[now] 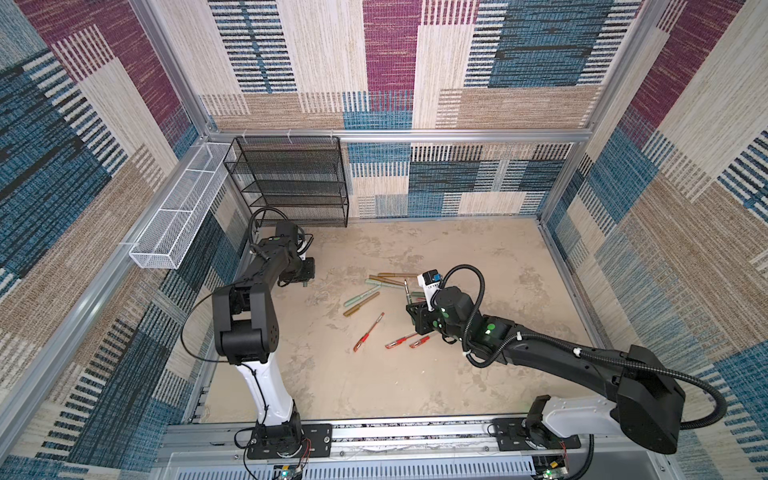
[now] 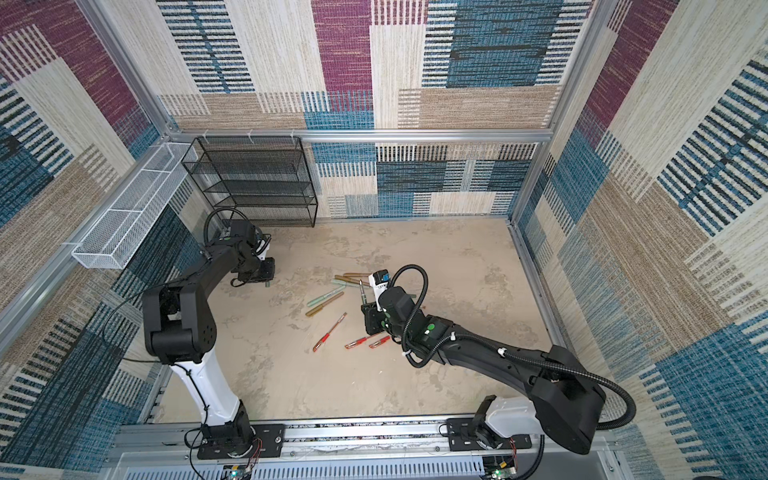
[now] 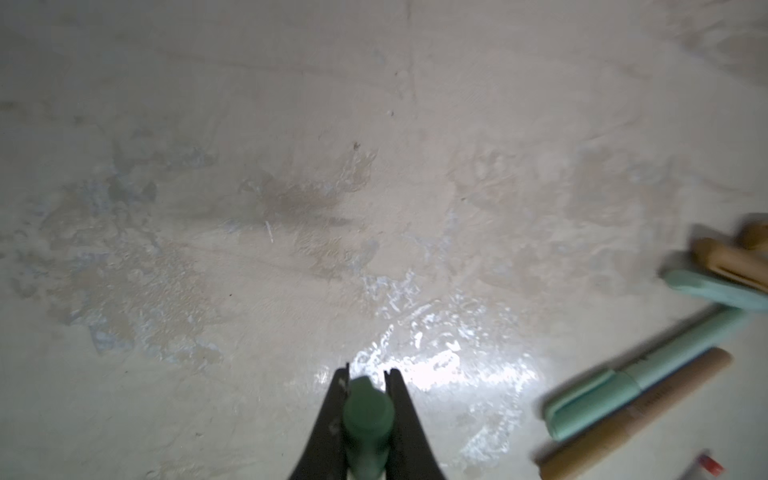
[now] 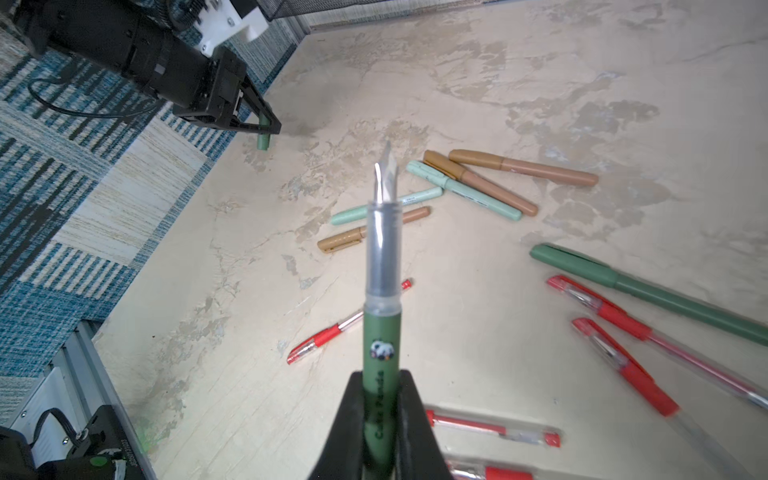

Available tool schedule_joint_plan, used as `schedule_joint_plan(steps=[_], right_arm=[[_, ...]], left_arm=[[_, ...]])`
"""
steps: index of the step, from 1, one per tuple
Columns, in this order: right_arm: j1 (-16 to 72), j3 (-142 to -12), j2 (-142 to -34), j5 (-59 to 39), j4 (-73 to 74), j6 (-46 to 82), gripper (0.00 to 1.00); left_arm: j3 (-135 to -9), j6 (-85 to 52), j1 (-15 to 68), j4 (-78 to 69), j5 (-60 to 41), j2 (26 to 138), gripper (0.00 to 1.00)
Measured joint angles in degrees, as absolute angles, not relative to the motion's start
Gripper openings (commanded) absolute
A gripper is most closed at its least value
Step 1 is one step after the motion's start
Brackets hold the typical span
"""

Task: Open the pen caps
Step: 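Pull the right gripper away from the left gripper to uncap the pen, then drop the green cap with the left gripper while the right gripper lowers the pen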

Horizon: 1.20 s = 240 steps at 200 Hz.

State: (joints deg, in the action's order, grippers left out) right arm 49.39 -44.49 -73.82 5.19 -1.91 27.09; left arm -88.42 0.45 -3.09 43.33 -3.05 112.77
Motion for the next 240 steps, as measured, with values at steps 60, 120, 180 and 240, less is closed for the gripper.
schedule_joint_plan(steps=[60, 120, 180, 240], right_arm=[[48.01, -40.05, -66.92, 7.68, -4.54, 27.16, 0.02], [47.86, -40.01, -65.95, 8.08, -4.99, 27.18, 0.01], [47.27, -40.23, -65.49, 8.10, -5.76, 27.09, 0.01], [42.74, -45.36, -67.00, 8.08, -9.76, 23.79, 0.02]], left_arm=[[-95.85, 1.67, -2.98, 48.84, -0.69, 123.28, 0.03], [-97.43, 1.67, -2.87, 50.85, -0.21, 125.16, 0.30], [-95.83, 1.61, -2.17, 51.35, -0.25, 120.57, 0.56], [-85.01, 1.63, 2.76, 48.75, -1.91, 103.31, 0.75]])
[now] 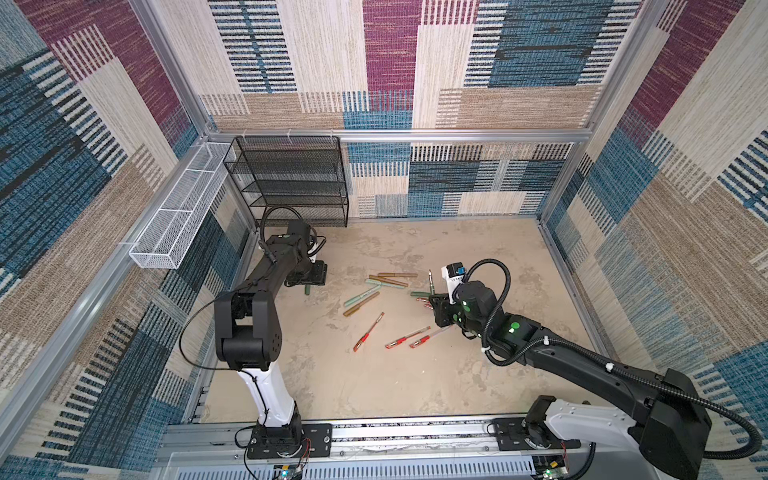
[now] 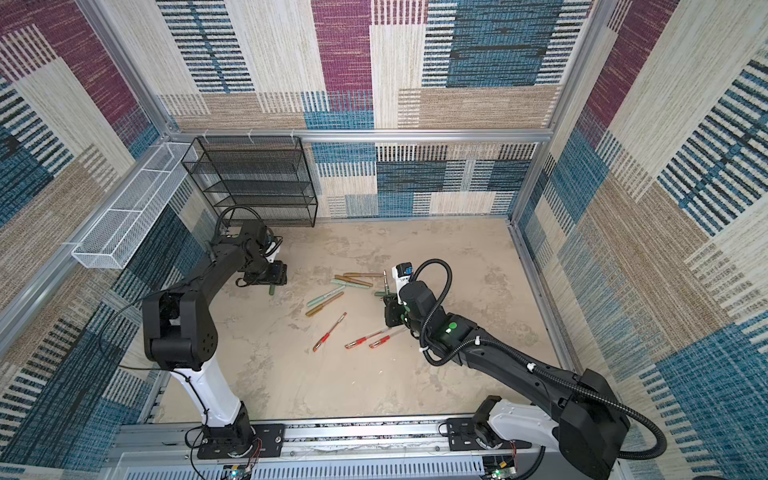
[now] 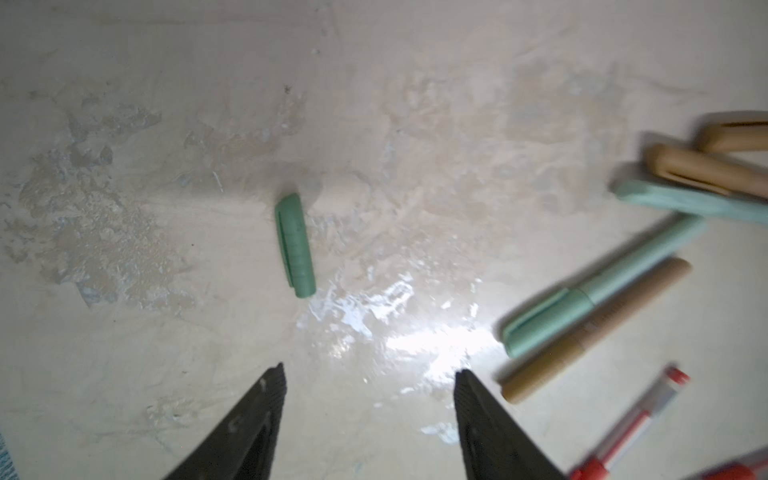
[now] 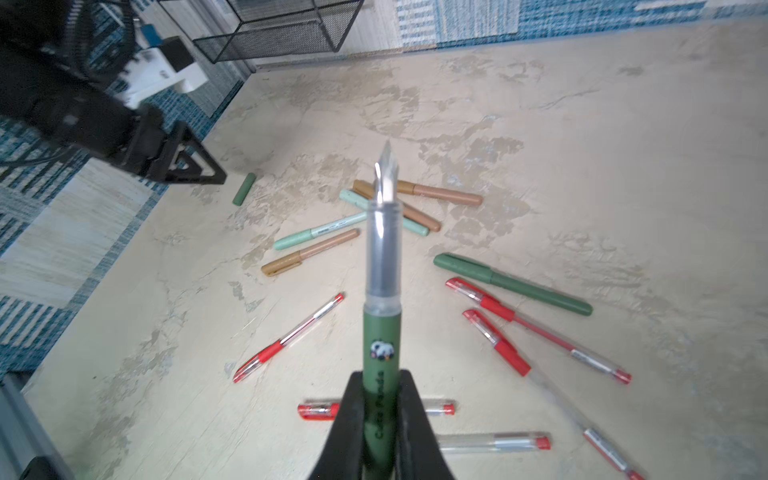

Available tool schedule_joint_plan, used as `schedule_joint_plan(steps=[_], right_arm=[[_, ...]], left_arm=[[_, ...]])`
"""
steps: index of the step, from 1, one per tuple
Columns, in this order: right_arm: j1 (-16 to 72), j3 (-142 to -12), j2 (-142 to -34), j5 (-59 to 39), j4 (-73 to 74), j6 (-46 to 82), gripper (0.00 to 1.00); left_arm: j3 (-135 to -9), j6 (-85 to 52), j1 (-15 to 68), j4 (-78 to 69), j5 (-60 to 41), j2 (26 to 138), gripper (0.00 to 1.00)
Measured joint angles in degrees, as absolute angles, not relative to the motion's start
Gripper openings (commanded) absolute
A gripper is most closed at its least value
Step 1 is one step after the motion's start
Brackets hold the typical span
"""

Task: Open the pen caps
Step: 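Drop the green cap with the left gripper while the right gripper lowers the pen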

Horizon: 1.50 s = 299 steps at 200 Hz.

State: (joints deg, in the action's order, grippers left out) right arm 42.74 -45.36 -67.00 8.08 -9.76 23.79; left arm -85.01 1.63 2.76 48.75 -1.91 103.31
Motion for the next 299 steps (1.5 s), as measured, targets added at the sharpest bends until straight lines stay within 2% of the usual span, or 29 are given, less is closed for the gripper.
schedule_joint_plan(steps=[70, 118, 158, 217, 299], right_arm=[[30.70, -53.78, -72.05, 6.04, -15.84, 16.71, 0.02], [22.37, -60.25, -77.82, 4.49, -20.64, 11.62, 0.02], [13.98, -63.00, -82.61, 2.63, -22.46, 8.71, 0.02], [3.44, -67.77, -92.82, 0.25, -23.51, 4.19, 0.04], [-1.61, -72.75, -107.24, -0.01, -27.29, -1.58, 0.05]], left_arm=[[-65.25, 1.58, 3.64, 40.42, -8.58, 75.13, 0.98], [-54.92, 1.15, 0.16, 34.94, -16.49, 59.94, 0.99], [-53.45, 0.14, -4.29, 32.36, -20.01, 57.17, 0.99], [-52.10, 0.14, -4.47, 30.44, -19.92, 55.99, 0.99], [-52.01, 0.19, -4.47, 29.41, -19.86, 55.61, 0.99]])
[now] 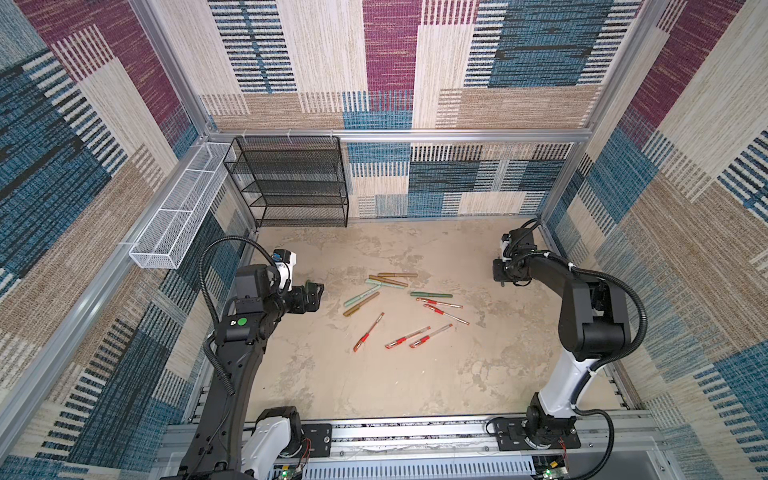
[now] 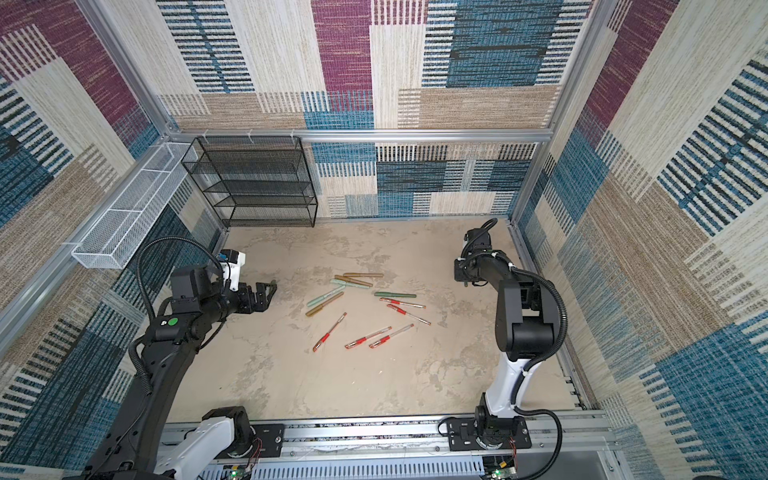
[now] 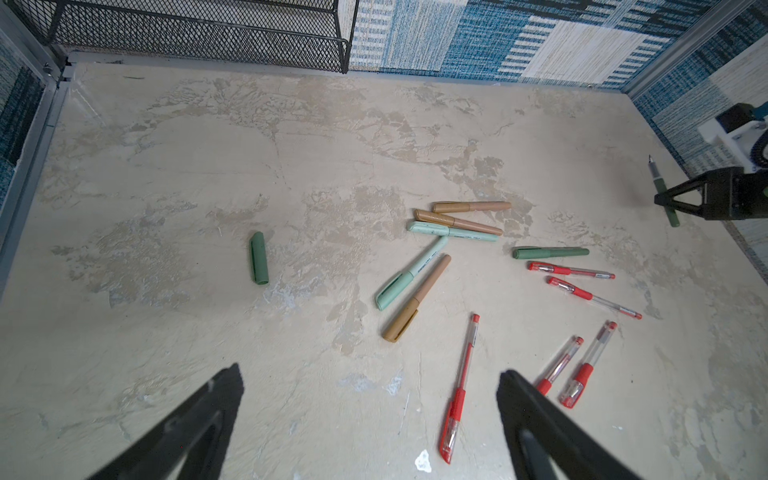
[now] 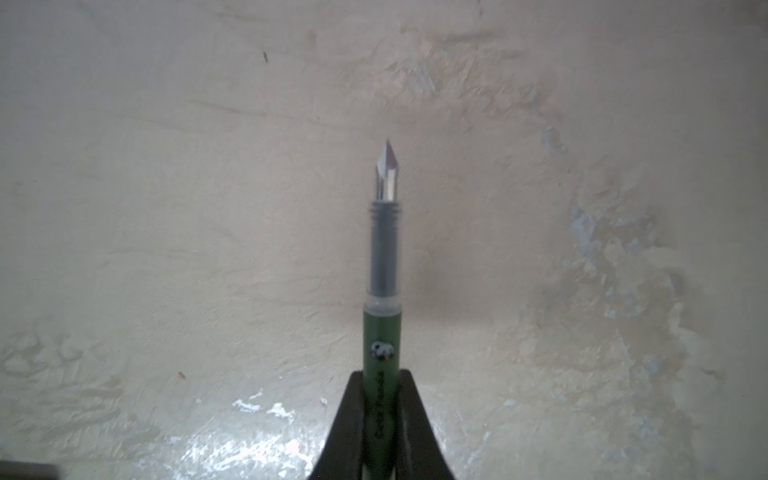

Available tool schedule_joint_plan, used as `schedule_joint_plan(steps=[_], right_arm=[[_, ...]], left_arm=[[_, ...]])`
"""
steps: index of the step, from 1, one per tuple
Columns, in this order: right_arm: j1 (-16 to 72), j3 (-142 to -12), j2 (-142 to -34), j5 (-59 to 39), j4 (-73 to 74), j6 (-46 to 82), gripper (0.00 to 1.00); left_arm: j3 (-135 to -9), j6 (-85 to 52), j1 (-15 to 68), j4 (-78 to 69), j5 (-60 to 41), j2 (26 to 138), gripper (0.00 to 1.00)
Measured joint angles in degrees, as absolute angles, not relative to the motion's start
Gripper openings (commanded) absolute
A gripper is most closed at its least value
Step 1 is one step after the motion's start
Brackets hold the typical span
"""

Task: Open the pen caps

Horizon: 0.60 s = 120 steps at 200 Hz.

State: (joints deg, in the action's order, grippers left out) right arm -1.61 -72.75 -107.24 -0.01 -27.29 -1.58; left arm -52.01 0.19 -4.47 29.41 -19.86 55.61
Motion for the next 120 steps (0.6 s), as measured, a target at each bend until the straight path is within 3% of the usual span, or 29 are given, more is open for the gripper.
schedule_joint_plan(steps=[62, 120], right_arm=[[-2.46, -72.86, -110.65, -0.95, -27.46, -2.20, 0.07], [-2.57, -72.34, -111.22, -1.52, -27.03, -2.20, 0.17]], left_arm=[[-52.60, 0.19, -4.47, 29.39, -19.81, 56.05, 0.99], [-52.69, 0.16, -4.47, 29.39, -19.81, 55.83, 0.99]])
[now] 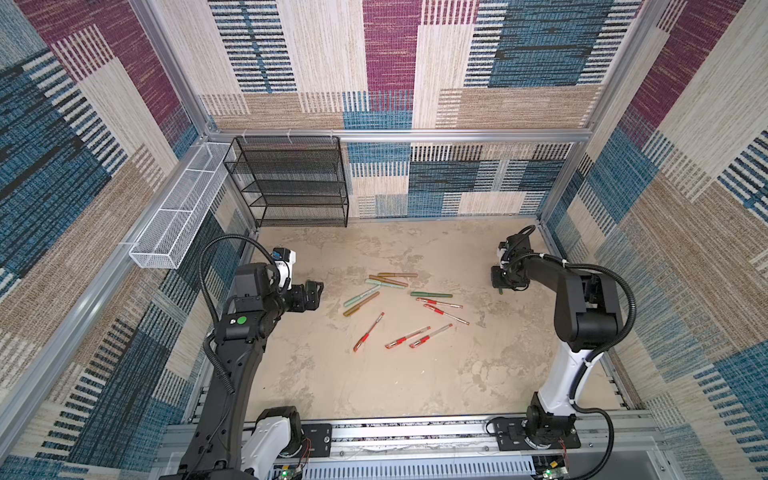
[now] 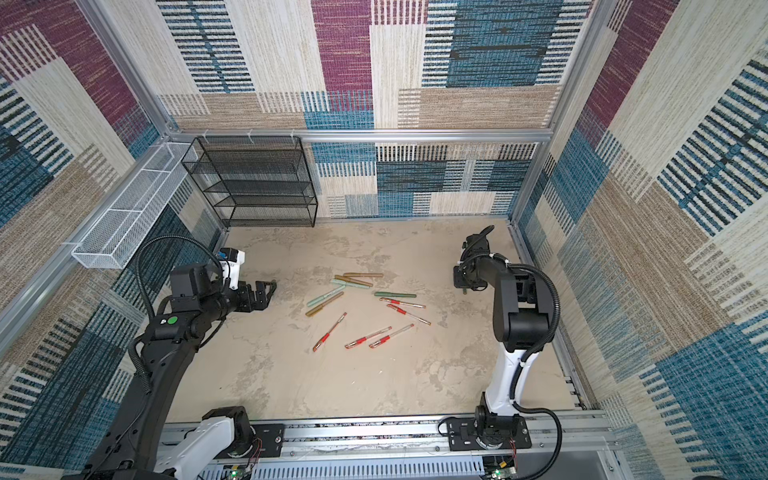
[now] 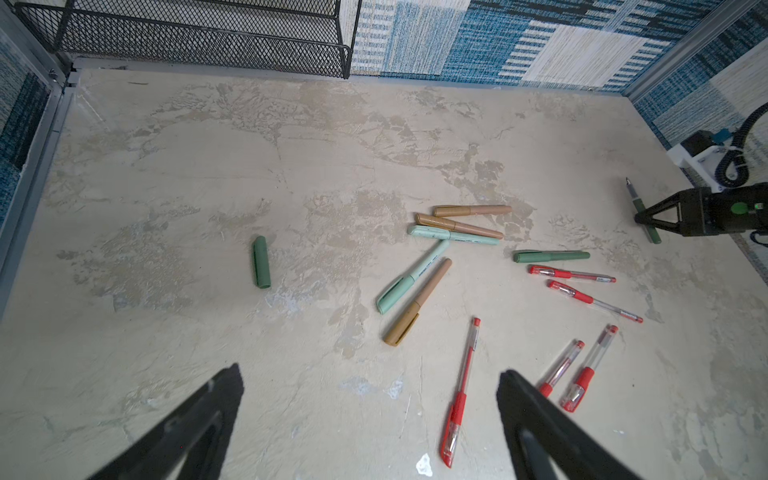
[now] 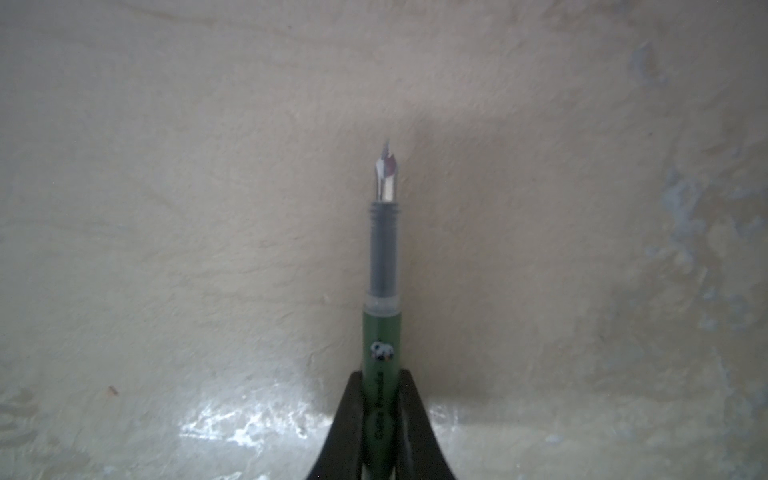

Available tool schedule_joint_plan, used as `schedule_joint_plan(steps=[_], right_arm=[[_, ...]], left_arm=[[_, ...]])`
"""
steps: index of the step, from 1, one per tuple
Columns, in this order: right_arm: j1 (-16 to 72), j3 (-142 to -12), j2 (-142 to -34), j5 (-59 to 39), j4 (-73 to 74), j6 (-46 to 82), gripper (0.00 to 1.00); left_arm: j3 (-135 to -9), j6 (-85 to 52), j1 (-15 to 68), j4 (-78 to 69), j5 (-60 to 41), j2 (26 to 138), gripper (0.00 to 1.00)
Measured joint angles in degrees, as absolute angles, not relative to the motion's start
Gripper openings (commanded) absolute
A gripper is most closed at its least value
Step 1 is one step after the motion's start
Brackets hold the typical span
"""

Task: Open the pen caps

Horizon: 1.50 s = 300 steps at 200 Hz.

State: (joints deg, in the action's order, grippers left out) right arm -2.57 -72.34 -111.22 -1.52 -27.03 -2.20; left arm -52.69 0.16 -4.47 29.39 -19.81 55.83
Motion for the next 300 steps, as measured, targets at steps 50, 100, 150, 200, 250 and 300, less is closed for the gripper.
schedule_joint_plan(steps=[50, 100, 150, 200, 250, 300], right_arm=[[-2.57, -71.61, -110.80, -1.89, -26.39, -2.17, 0.25], [-2.50, -70.81, -107.07, -2.61, -27.38, -2.17, 0.35], [1.96, -68.47, -100.27, -3.18, -26.76, -2.52, 0.44], [13.78, -64.86, -96.60, -5.06, -25.32, -7.97, 0.53], [19.44, -65.21, -97.97, -12.03, -23.05, -13.30, 0.53], [21.15, -66.22, -102.89, -15.03, -23.90, -15.27, 0.51]], left_arm=[[-52.69, 0.16, -4.47, 29.39, -19.68, 55.48, 0.99], [-52.66, 0.19, -4.58, 29.39, -19.64, 55.48, 0.99], [-52.58, 0.16, -5.13, 29.39, -19.64, 55.44, 0.99], [-52.21, 0.16, -5.32, 29.17, -19.68, 55.57, 0.99], [-51.64, 0.19, -5.39, 28.91, -19.68, 55.59, 0.99], [-51.53, 0.19, -5.50, 28.91, -19.75, 55.48, 0.99]])
